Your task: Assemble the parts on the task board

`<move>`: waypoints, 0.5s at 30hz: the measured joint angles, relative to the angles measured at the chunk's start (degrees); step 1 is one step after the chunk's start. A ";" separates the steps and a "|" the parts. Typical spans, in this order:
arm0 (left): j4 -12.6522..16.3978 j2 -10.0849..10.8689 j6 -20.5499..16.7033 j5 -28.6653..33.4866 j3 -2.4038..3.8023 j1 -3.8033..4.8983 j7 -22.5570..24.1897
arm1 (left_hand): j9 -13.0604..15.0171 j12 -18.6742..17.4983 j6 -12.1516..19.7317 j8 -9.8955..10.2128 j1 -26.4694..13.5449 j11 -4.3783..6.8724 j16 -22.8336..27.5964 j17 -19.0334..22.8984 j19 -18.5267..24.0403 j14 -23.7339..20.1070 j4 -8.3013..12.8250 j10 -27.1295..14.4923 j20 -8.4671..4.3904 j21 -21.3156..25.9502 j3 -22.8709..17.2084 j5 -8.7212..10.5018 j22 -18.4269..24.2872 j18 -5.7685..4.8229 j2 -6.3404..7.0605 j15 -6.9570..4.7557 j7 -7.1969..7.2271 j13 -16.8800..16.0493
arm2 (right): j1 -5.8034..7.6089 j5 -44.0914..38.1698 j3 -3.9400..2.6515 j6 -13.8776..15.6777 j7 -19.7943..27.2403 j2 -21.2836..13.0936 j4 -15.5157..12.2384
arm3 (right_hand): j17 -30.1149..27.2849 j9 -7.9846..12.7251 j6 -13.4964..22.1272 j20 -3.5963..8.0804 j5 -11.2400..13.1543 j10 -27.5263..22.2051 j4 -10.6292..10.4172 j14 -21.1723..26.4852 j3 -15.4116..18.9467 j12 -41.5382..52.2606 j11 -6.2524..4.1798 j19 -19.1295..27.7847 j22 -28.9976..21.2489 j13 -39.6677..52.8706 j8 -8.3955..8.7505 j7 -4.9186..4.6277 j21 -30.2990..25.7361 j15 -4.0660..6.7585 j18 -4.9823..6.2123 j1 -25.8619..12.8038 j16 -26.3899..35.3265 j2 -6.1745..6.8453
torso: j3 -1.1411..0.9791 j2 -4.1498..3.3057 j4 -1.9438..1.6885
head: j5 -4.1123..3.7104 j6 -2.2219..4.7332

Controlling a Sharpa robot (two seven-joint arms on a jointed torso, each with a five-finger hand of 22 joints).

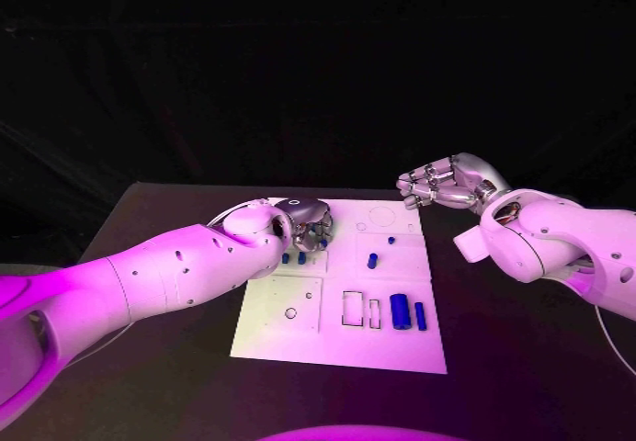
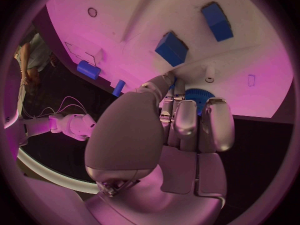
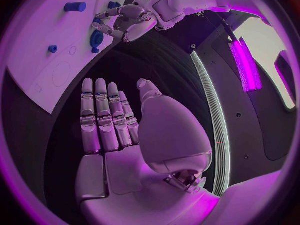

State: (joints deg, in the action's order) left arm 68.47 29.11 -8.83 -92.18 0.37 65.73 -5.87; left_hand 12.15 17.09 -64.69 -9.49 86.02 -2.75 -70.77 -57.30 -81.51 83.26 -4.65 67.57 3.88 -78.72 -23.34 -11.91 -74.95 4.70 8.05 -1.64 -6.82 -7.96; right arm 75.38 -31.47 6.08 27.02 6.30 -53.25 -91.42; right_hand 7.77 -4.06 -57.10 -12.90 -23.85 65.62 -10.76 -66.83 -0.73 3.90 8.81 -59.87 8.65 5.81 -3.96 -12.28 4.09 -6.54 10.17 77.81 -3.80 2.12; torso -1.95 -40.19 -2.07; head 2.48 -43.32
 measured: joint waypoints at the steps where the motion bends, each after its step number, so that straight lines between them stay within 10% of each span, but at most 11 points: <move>1: 0.03 0.06 -0.06 0.07 0.00 -0.01 0.00 | -0.01 -0.04 0.00 0.03 0.00 0.00 0.00 0.00 0.00 0.00 0.02 0.00 0.00 -0.04 -0.02 0.07 0.00 0.01 0.00 0.00 0.00 0.01 | 0.00 0.00 0.00 0.00 0.00 0.00 0.01 | 0.00 0.00 0.00 0.00 0.00 0.00 0.00 0.00 0.00 0.00 0.00 0.00 0.00 0.00 0.00 0.00 0.00 0.00 0.00 0.00 0.00 0.00 | 0.00 0.01 -0.01 | -0.02 0.03; 6: 0.57 0.75 -0.52 0.59 0.12 -0.14 -0.11 | -0.02 -0.49 0.00 0.22 0.00 -0.13 -0.24 0.00 0.00 0.20 0.15 0.28 0.00 -0.04 -0.15 0.28 0.00 0.01 0.00 0.20 0.00 0.15 | 0.00 0.00 0.00 0.00 0.00 0.01 0.11 | 0.00 0.00 0.00 0.00 0.00 0.00 0.00 0.00 0.00 0.00 0.00 0.00 0.00 0.00 0.00 0.00 0.00 0.00 0.00 0.00 0.00 0.00 | 0.00 0.02 -0.04 | -0.01 0.13; 15: 4.64 4.27 -1.22 2.14 2.18 -0.04 -0.48 | -0.29 -1.14 -0.22 0.65 -0.51 -0.14 -0.24 -0.09 -0.20 0.20 0.33 0.68 0.20 -0.27 -0.31 0.51 0.01 0.01 -0.11 0.20 -0.21 0.16 | -0.02 0.00 0.00 -0.01 0.00 -0.11 0.23 | 0.00 0.00 0.00 0.00 0.00 0.00 0.00 0.00 0.00 0.00 0.00 0.00 0.01 0.00 0.00 0.00 0.00 0.00 0.00 0.00 0.00 0.00 | -0.01 0.07 -0.12 | 0.09 0.29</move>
State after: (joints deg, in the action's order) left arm 73.10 33.38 -10.05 -90.04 2.56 65.68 -6.35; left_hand 11.87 15.96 -64.91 -8.84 85.51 -2.90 -71.01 -57.39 -81.71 83.46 -4.33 68.25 4.09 -79.00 -23.66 -11.40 -74.94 4.71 7.95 -1.43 -7.03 -7.80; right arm 75.36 -31.47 6.08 27.01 6.29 -53.36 -91.19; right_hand 7.77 -4.06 -57.10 -12.90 -23.85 65.63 -10.76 -66.83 -0.73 3.90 8.81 -59.87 8.66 5.81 -3.96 -12.28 4.09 -6.54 10.17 77.81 -3.80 2.12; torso -1.96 -40.13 -2.18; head 2.57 -43.03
